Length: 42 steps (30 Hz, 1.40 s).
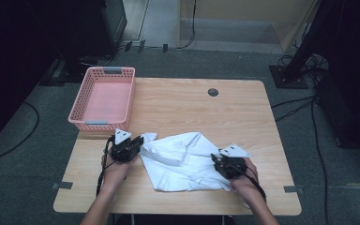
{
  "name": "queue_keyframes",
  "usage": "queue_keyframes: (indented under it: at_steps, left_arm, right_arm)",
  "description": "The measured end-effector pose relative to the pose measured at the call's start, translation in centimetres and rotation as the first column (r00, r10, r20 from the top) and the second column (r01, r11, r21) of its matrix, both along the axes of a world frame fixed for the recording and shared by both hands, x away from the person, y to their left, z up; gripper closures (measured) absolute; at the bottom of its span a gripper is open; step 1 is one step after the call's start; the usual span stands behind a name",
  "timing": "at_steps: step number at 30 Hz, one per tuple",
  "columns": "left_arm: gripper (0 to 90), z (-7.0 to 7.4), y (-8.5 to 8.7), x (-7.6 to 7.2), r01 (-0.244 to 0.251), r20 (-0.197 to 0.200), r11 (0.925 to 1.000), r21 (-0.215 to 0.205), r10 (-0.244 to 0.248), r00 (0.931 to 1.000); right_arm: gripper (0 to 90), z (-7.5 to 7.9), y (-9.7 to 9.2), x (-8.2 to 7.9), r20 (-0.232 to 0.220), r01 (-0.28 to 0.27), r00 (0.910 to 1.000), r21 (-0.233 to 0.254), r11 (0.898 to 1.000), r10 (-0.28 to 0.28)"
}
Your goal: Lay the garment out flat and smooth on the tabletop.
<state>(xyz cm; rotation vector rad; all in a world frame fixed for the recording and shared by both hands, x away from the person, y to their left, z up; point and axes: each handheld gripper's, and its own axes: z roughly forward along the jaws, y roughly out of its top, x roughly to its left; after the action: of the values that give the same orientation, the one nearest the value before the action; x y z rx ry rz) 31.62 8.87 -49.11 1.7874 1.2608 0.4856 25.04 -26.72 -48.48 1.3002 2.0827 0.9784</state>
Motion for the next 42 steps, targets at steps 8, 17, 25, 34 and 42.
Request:
queue_keyframes:
  at_steps: [8, 17, 25, 34, 42]
  left_arm:
    - [82.5, -0.5, 0.1, -0.2, 0.016, -0.007, 0.9999, 0.005, -0.016, 0.9999]
    - [82.5, -0.7, 0.9, 0.1, -0.005, -0.011, 1.0, -0.003, 0.005, 0.9999]
    - [82.4, -0.8, 1.3, 0.3, -0.022, -0.014, 0.9997, -0.01, 0.022, 0.9997]
    - [81.2, -0.8, 1.3, 0.3, -0.022, -0.016, 0.9998, -0.003, 0.022, 0.9996]
    - [80.9, -1.0, 1.5, 0.3, -0.023, -0.018, 0.9997, -0.002, 0.023, 0.9996]
  right_arm:
    - [66.6, -2.4, 7.8, 2.5, -0.123, -0.237, 0.9642, 0.0, 0.972, 0.235]
    - [90.0, -2.6, 8.2, 2.4, -0.114, -0.223, 0.9696, -0.046, 0.974, 0.217]
    - [90.0, -1.8, 5.9, 2.3, -0.12, -0.161, 0.9793, 0.028, 0.987, 0.163]
    - [65.3, -2.9, 8.4, 1.9, -0.083, -0.227, 0.9715, -0.06, 0.972, 0.222]
    - [87.1, -2.9, 9.0, 2.0, -0.08, -0.229, 0.9715, -0.069, 0.971, 0.223]
